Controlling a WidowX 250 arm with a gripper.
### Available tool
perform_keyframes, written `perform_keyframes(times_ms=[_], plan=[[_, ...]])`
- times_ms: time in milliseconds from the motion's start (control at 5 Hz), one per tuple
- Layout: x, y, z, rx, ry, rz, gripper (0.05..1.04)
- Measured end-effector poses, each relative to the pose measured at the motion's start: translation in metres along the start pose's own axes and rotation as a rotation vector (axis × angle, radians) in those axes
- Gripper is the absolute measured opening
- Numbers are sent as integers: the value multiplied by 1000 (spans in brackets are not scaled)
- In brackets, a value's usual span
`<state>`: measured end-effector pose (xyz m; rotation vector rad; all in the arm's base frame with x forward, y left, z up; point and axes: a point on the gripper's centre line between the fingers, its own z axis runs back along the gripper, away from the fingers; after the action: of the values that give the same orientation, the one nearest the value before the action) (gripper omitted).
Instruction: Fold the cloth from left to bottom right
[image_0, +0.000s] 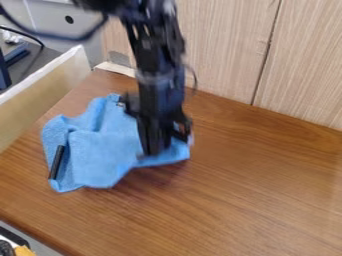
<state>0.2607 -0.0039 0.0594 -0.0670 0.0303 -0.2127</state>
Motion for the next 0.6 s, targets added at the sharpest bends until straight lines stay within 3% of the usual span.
perform_keyframes(times_ms=[200,600], plan=[[23,29,17,6,-32,88,69],[52,97,0,-4,24,269,69]])
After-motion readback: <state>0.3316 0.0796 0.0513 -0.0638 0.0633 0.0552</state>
